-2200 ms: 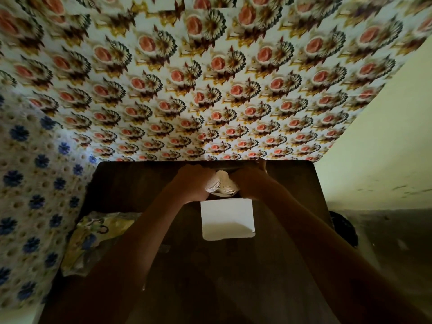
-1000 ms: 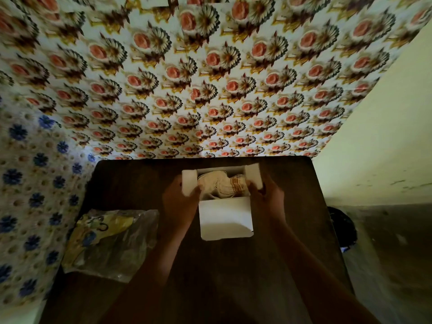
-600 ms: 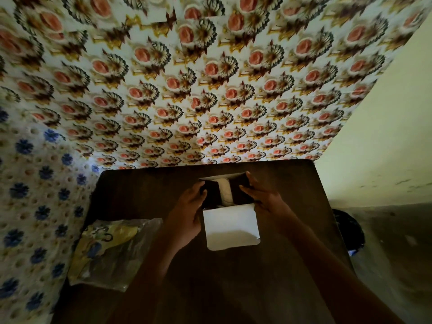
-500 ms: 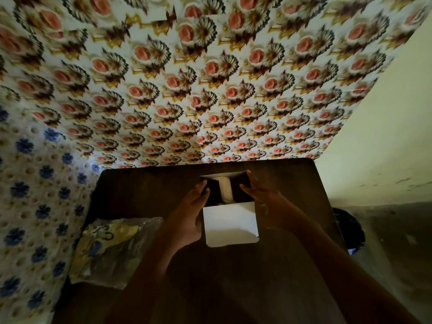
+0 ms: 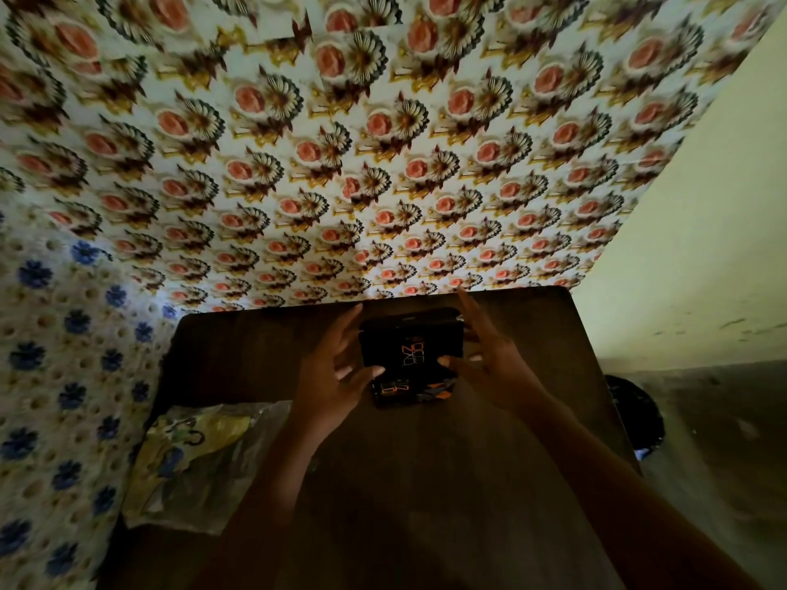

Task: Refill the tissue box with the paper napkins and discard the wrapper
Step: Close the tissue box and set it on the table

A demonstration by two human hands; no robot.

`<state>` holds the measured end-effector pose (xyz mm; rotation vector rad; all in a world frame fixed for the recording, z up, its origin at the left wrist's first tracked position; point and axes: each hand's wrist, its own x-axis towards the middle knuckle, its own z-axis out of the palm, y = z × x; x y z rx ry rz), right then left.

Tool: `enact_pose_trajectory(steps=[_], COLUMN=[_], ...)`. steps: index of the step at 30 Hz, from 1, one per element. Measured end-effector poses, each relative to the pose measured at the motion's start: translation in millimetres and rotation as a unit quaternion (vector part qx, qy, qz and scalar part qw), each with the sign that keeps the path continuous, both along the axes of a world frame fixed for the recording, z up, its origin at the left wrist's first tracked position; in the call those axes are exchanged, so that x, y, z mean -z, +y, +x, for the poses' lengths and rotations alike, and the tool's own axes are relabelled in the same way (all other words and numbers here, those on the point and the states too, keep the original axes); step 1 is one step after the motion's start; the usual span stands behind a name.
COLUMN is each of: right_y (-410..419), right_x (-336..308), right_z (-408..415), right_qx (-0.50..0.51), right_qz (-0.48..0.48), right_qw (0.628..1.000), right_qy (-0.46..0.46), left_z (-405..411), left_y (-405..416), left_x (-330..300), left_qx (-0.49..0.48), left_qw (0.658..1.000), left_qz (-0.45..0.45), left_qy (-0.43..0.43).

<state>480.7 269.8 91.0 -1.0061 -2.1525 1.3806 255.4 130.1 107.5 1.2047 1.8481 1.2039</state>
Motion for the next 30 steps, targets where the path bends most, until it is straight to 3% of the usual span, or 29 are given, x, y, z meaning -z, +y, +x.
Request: enact_pose_trajectory(steps=[7,16,22,27,30], right_y=[7,21,30,30,28], right_x=[-8,-5,-6,-8,-10], right_z=[-9,-23,-28,-28,-29], right_qx=[-0.009,0.021,0.01,-0.011,-0.021], right_qz=[0.004,-0.001,-0.077,-0.045,-0.043], right_qw=[1.0,0.998,0.993,0.988,0.983], right_qy=[-0.005,-0.066,-0.087,-0.144,-0.178], left_z=[-4,-12,-22,-22,-19], left_y=[19,47,57,52,51], left_x=[-2,-5,-3,2,7], left_qx=[0.004,0.012,0.02,0.001,-0.015], left_qw=[0.996,0.989,0.985,0.994,0.992], left_qz=[0.022,-0.086,-0.146,-0.107,-0.111], left_qy=[0.083,0.123,0.089,0.02,0.055])
